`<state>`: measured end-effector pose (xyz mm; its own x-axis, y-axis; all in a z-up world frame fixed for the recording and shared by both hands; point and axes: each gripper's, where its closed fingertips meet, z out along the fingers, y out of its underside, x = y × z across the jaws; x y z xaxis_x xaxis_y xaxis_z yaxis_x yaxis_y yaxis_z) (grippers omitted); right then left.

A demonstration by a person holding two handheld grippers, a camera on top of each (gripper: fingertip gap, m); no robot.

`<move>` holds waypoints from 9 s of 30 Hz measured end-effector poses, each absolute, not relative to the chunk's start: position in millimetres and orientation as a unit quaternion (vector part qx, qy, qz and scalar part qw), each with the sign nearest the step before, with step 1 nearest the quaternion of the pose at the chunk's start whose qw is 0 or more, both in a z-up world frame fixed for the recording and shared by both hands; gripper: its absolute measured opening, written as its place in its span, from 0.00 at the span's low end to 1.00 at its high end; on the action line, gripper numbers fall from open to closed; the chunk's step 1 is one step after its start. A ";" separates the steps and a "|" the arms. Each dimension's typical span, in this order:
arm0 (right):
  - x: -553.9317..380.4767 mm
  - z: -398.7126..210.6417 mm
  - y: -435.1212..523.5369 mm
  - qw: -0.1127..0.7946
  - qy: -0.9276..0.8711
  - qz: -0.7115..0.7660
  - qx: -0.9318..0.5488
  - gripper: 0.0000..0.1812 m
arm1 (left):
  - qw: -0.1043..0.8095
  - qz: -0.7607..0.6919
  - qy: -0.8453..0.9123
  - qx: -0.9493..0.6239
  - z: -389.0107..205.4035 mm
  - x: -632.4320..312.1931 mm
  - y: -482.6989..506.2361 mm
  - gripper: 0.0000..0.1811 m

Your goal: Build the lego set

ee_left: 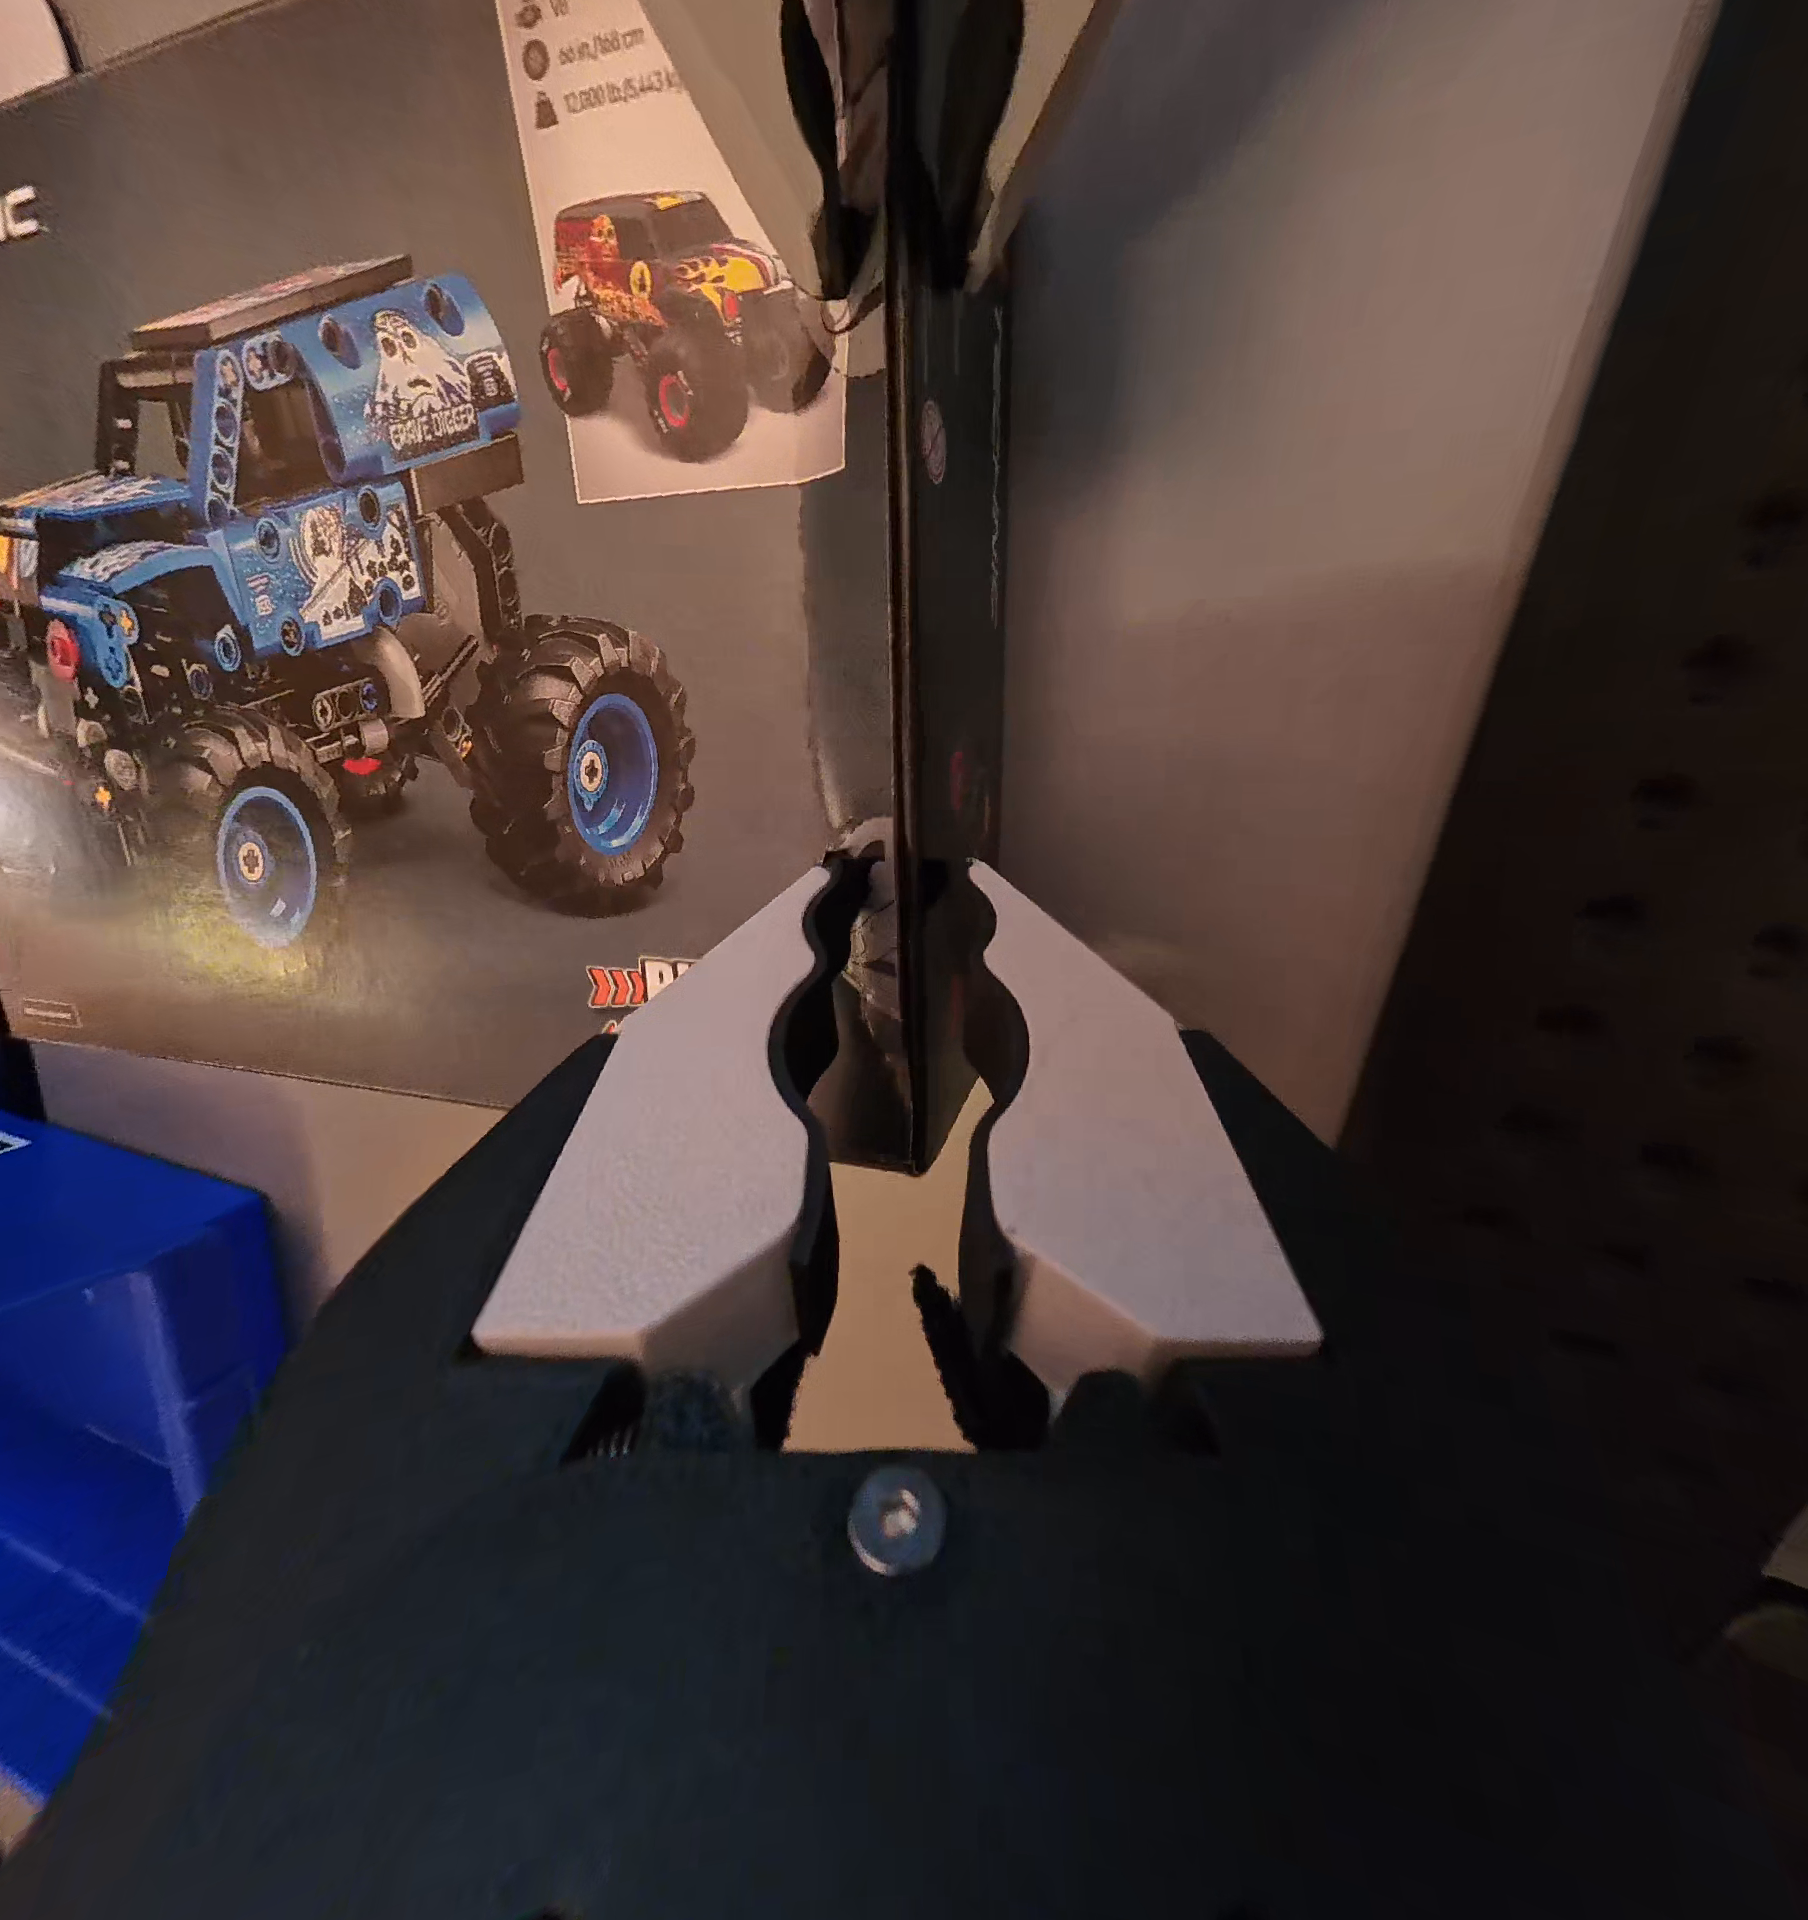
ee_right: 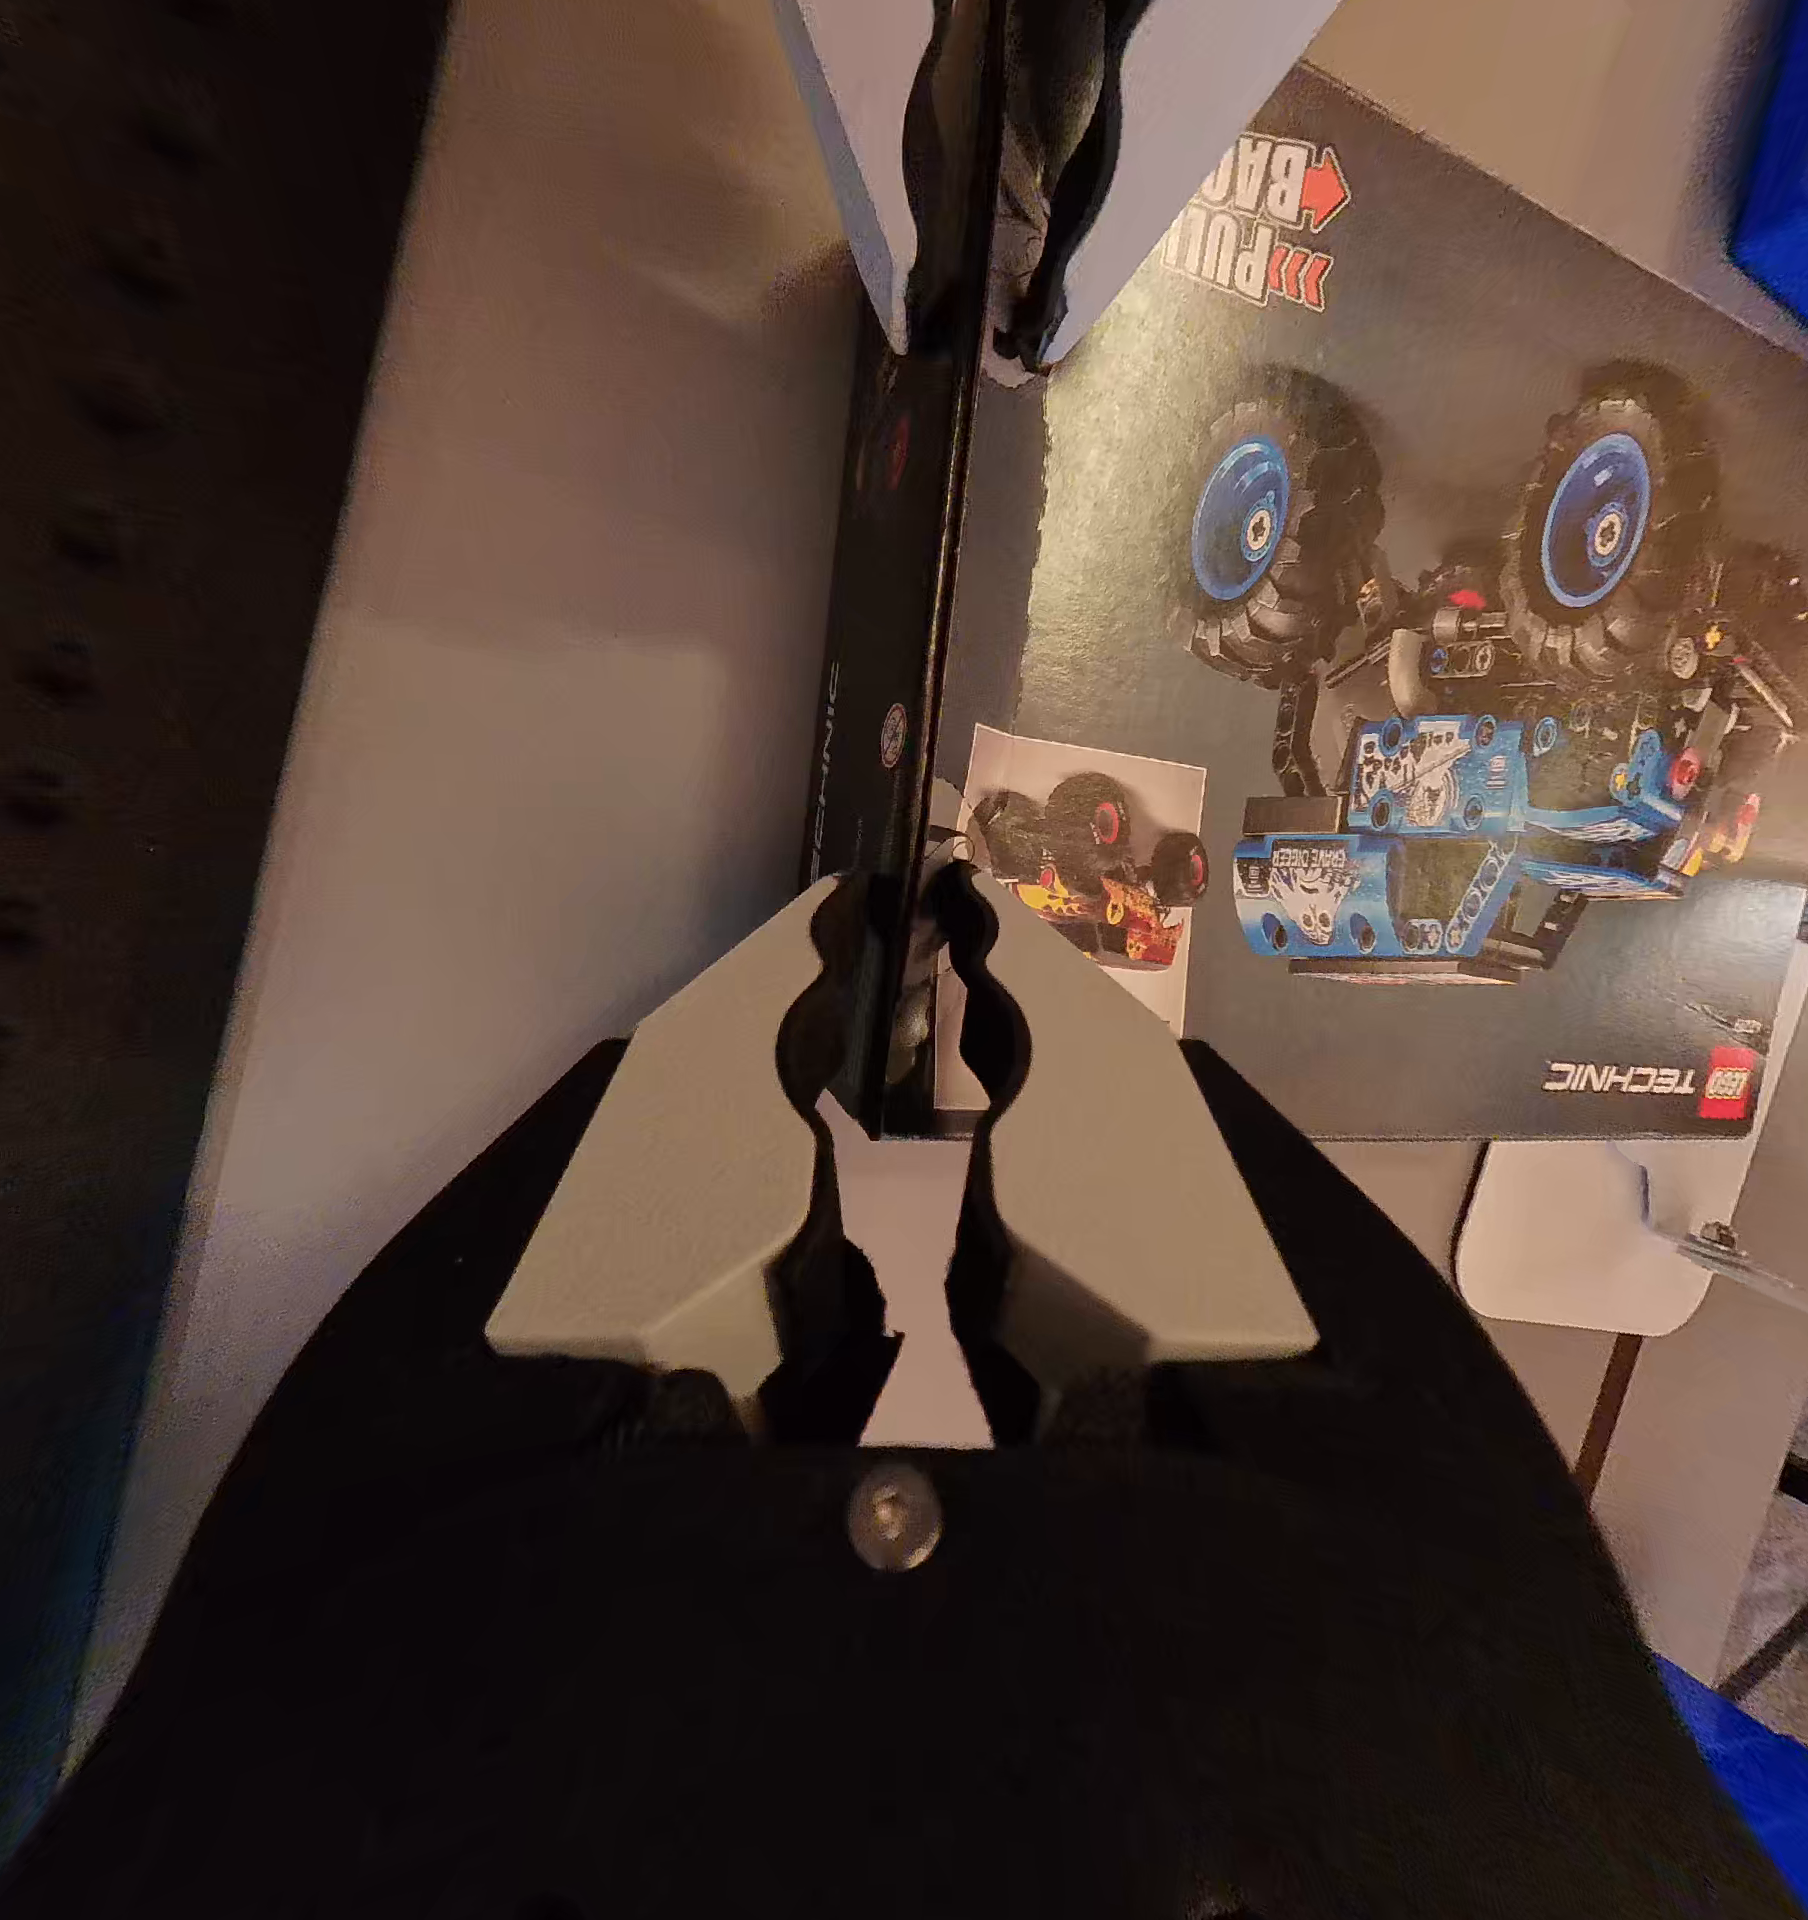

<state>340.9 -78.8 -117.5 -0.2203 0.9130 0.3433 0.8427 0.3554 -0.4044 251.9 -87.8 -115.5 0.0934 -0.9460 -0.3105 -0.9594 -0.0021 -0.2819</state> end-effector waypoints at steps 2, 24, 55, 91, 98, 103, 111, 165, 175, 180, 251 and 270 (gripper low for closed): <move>340.9 -117.9 -78.7 0.262 -0.780 0.059 -0.565 0.07 | 0.212 0.020 0.677 -0.705 -117.3 251.8 -87.8 0.09; 333.8 -112.9 -83.1 0.299 -0.751 0.097 -0.581 0.09 | 0.236 0.070 0.676 -0.695 -126.3 245.9 -86.5 0.12; 333.6 -116.0 -83.6 0.297 -0.739 0.123 -0.592 0.08 | 0.143 -0.090 0.677 -0.717 -131.5 241.6 -94.4 0.03; 330.4 -106.1 -80.1 0.300 -0.753 0.038 -0.585 0.10 | 0.193 -0.059 0.678 -0.707 -132.5 249.0 -92.8 0.04; 329.5 -110.0 -79.4 0.304 -0.754 0.031 -0.581 0.08 | 0.193 -0.058 0.677 -0.708 -132.7 248.8 -93.1 0.04; 331.1 -114.2 -86.1 0.294 -0.756 0.081 -0.579 0.03 | 0.194 -0.058 0.678 -0.706 -132.6 248.9 -94.1 0.04; 330.2 -120.3 -83.1 0.253 -0.768 0.064 -0.585 0.08 | 0.201 -0.053 0.680 -0.704 -132.3 249.7 -93.8 0.04; 350.4 -116.8 -90.9 0.204 -0.706 0.149 -0.662 0.12 | 0.246 -0.107 0.650 -0.711 -120.5 260.5 -95.9 0.08; 346.4 -102.4 -92.8 0.347 -0.691 0.086 -0.629 0.10 | 0.306 -0.047 0.630 -0.712 -119.6 255.6 -91.9 0.09; 334.7 -90.9 -101.6 0.440 -0.675 0.061 -0.589 0.06 | 0.349 -0.043 0.615 -0.706 -116.9 261.0 -94.6 0.09; 322.0 -105.9 -104.6 0.411 -0.712 0.078 -0.564 0.00 | 0.314 -0.124 0.592 -0.731 -116.6 269.0 -97.1 0.07; 322.1 -106.4 -105.9 0.407 -0.716 0.094 -0.559 0.00 | 0.302 -0.295 0.460 -0.781 -96.9 274.8 -91.1 0.03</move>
<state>322.1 -105.9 -106.4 -0.0440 0.8774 0.4777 0.7248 0.3571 -0.5892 274.8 -91.1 -96.9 0.4032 -0.8967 0.1827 -0.5400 -0.3943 -0.7436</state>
